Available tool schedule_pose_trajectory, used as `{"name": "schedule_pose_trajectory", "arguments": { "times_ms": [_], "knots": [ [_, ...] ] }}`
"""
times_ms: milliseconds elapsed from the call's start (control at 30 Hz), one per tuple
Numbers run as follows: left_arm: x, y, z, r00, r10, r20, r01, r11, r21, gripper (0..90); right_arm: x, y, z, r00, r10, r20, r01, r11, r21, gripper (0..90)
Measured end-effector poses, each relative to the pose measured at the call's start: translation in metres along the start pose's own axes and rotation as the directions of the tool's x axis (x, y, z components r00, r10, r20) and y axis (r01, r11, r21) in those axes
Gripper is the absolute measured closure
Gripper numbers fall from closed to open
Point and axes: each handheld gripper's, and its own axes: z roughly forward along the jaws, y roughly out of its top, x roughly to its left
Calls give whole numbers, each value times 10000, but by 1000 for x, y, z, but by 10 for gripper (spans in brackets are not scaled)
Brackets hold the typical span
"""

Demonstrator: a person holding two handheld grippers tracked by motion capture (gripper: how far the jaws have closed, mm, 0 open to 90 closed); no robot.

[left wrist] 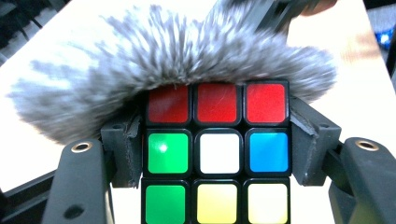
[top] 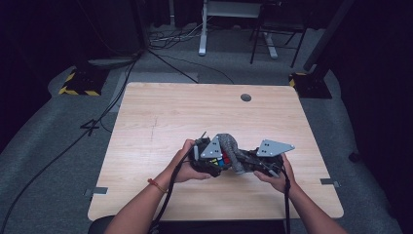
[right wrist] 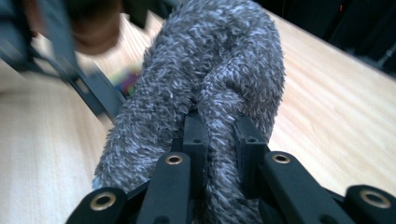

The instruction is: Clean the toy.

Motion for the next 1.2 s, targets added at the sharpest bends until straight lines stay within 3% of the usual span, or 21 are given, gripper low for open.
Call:
{"name": "schedule_pose_trajectory", "arguments": {
  "times_ms": [233, 367, 567, 733, 967, 1200],
  "knots": [
    [3, 1, -14, 9999, -133, -2, 133, 9964, -840, 331, -12, -13, 12, 9953, 831, -505, -800, 9950, 603, 783],
    [3, 1, -13, 9999, -62, 151, 74, 9962, -864, 330, -14, -16, 15, 9838, 1249, -1283, -1216, 9920, 331, 783],
    [4, -3, -10, 9998, -75, 160, 83, 9986, -524, 321, -14, -14, 8, 9778, 1405, -1557, -1448, 9893, -169, 786],
    [1, -3, -3, 9997, 200, -153, -201, 9998, -14, 317, -12, -9, 2, 9802, 1343, -1458, -1437, 9880, -562, 787],
    [0, -2, -1, 9994, 178, -303, -174, 9997, 143, 313, -7, -5, 0, 9881, 1040, -1131, -1122, 9913, -683, 787],
    [-1, -1, -4, 9992, 107, -394, -116, 9997, -222, 323, -5, -1, -2, 9926, 898, -817, -960, 9925, -750, 785]
  ]
}}
